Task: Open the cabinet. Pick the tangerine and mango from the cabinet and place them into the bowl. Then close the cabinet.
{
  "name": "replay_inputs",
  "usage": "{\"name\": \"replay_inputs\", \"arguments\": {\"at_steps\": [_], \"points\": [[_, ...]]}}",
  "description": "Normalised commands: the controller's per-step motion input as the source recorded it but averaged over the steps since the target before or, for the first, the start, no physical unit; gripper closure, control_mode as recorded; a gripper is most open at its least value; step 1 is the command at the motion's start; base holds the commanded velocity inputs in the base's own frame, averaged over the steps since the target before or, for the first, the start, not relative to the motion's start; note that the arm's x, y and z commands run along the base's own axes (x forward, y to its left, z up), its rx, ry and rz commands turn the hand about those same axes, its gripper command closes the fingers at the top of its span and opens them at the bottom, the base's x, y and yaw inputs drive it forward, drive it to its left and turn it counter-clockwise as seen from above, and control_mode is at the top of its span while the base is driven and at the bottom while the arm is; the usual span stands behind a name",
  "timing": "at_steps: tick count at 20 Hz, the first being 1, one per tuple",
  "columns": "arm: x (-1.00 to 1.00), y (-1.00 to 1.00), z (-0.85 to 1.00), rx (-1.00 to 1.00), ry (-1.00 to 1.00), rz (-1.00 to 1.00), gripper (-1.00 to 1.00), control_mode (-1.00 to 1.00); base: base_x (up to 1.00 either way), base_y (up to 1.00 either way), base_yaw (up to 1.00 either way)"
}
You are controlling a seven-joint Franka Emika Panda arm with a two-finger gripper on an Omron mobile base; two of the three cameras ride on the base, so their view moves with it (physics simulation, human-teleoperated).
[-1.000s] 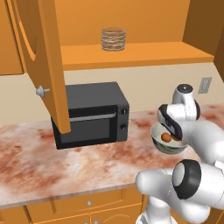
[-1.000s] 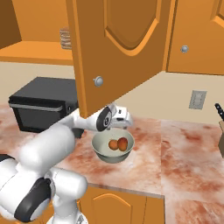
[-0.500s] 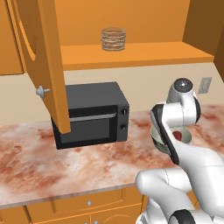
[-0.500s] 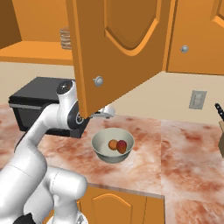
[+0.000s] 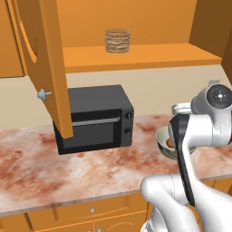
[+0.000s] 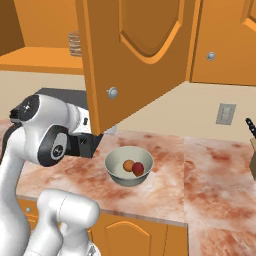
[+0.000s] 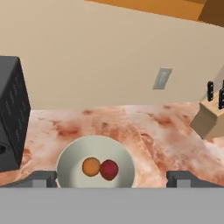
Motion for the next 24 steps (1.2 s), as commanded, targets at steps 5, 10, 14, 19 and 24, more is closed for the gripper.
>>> {"name": "replay_inputs", "arguments": {"at_steps": [5,10,14,19,24], "points": [[-0.92,0.68,0.97,0.0,-0.17,0.0,-1.0,-1.0,0.0,0.0,0.0],[-1.0,0.13,0.96,0.0,-0.1,0.0,-1.0,-1.0,0.0,0.0,0.0],[-1.0,0.0,0.85,0.0,-0.01,0.0,-1.0,-1.0,0.0,0.0,0.0],[-1.0,0.0,0.73,-0.01,0.0,0.0,-1.0,-1.0,0.0,0.0,0.0],[-0.75,-0.05,0.35,-0.05,-0.01,0.03,-1.0,-1.0,0.0,0.0,0.0]]}}
